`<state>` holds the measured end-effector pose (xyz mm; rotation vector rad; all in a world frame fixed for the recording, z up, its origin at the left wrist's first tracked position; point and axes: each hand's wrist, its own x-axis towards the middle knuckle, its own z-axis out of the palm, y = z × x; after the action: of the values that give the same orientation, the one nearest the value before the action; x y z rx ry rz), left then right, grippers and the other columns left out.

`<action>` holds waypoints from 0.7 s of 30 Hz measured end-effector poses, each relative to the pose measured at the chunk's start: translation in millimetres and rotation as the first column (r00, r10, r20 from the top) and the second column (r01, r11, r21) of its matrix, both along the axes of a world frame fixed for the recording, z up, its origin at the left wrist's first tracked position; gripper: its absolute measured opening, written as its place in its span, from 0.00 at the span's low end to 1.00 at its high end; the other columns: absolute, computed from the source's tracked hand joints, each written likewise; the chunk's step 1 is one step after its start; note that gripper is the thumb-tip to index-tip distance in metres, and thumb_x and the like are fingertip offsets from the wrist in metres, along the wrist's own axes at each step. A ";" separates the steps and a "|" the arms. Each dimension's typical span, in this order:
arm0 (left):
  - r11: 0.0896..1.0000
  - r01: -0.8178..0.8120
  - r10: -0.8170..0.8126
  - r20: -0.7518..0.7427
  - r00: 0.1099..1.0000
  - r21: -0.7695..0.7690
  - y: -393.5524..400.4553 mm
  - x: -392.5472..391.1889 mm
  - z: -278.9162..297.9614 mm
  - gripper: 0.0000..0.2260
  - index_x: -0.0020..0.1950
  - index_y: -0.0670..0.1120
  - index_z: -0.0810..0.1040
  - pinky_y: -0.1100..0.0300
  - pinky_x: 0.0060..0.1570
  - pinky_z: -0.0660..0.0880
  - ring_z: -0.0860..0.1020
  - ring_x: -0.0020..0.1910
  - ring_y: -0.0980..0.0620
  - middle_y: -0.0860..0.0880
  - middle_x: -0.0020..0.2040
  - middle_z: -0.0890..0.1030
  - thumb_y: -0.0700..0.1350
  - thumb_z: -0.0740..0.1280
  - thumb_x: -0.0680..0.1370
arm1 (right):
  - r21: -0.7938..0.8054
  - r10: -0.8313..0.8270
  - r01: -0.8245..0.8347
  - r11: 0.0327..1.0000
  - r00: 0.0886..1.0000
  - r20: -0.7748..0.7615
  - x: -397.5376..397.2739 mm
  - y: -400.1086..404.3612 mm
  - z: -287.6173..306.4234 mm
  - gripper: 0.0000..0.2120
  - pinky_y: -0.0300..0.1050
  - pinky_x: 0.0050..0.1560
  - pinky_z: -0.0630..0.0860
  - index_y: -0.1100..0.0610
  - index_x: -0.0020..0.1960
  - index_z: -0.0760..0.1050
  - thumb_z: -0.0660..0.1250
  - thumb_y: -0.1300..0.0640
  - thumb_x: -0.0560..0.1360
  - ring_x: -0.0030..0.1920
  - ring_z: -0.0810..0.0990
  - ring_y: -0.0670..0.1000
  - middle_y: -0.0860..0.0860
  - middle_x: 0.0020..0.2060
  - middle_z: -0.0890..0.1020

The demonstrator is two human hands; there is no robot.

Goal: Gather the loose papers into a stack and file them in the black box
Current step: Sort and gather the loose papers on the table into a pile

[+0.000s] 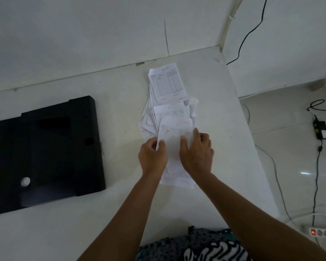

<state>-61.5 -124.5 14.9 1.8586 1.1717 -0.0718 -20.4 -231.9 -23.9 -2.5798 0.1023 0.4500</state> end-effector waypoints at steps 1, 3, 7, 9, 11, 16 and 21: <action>0.999 -0.025 0.026 -0.009 1.000 0.041 4.3 1.3 -1.1 0.14 0.62 0.46 0.81 0.65 0.52 0.73 0.80 0.57 0.49 0.49 0.57 0.82 0.48 0.66 0.79 | -0.013 -0.031 0.031 0.999 1.000 0.006 4.9 0.8 1.6 0.28 0.57 0.63 0.67 0.54 0.74 0.63 0.55 0.39 0.81 0.64 0.71 0.57 0.55 0.66 0.70; 0.987 -0.037 0.038 -0.008 0.999 0.159 17.9 3.6 -4.2 0.20 0.70 0.43 0.75 0.57 0.62 0.71 0.75 0.65 0.46 0.44 0.66 0.77 0.48 0.66 0.79 | -0.032 -0.070 0.070 0.997 0.997 0.027 20.7 -3.6 2.9 0.29 0.58 0.65 0.66 0.55 0.75 0.62 0.56 0.39 0.81 0.66 0.69 0.58 0.56 0.67 0.69; 0.968 0.054 -0.047 -0.034 0.998 0.245 51.3 24.3 -12.5 0.25 0.75 0.41 0.68 0.54 0.69 0.66 0.69 0.72 0.45 0.43 0.73 0.71 0.50 0.65 0.81 | -0.027 -0.011 0.012 1.000 0.999 0.031 56.9 -3.2 4.3 0.27 0.58 0.66 0.65 0.55 0.73 0.66 0.56 0.40 0.80 0.67 0.68 0.58 0.56 0.68 0.69; 0.970 0.092 -0.090 -0.020 0.996 0.226 60.3 37.8 -17.5 0.23 0.73 0.42 0.71 0.54 0.67 0.69 0.72 0.69 0.46 0.44 0.70 0.74 0.51 0.65 0.81 | 0.007 -0.004 0.004 1.000 1.000 0.026 69.8 10.0 4.3 0.26 0.58 0.66 0.66 0.55 0.72 0.68 0.56 0.40 0.80 0.67 0.69 0.58 0.55 0.67 0.70; 0.981 0.102 -0.108 0.031 0.994 0.167 60.1 49.6 -19.5 0.12 0.59 0.44 0.80 0.57 0.54 0.72 0.78 0.55 0.48 0.46 0.55 0.81 0.49 0.65 0.80 | 0.025 0.034 -0.034 0.999 0.999 0.014 76.6 27.2 3.6 0.26 0.57 0.65 0.67 0.55 0.71 0.68 0.57 0.39 0.80 0.66 0.69 0.58 0.55 0.66 0.70; 0.983 0.043 -0.064 0.108 0.992 0.179 63.8 61.1 -26.0 0.14 0.60 0.43 0.79 0.56 0.56 0.73 0.78 0.58 0.46 0.44 0.57 0.81 0.49 0.65 0.79 | 0.029 0.026 -0.028 0.999 0.997 0.072 86.1 39.6 3.9 0.28 0.55 0.65 0.66 0.54 0.73 0.66 0.59 0.39 0.80 0.66 0.69 0.57 0.55 0.67 0.70; 0.982 0.049 -0.064 0.078 0.995 0.185 85.5 82.5 -28.2 0.24 0.74 0.44 0.70 0.57 0.67 0.68 0.74 0.68 0.49 0.47 0.69 0.76 0.50 0.67 0.79 | 0.175 -0.065 0.055 0.983 0.996 0.053 119.2 35.0 -1.1 0.24 0.56 0.67 0.70 0.52 0.72 0.70 0.59 0.42 0.81 0.64 0.75 0.54 0.52 0.65 0.75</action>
<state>21.1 -39.1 -13.4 2.0360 1.0988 0.0842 98.8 -196.9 -25.1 -2.4096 0.1150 0.3452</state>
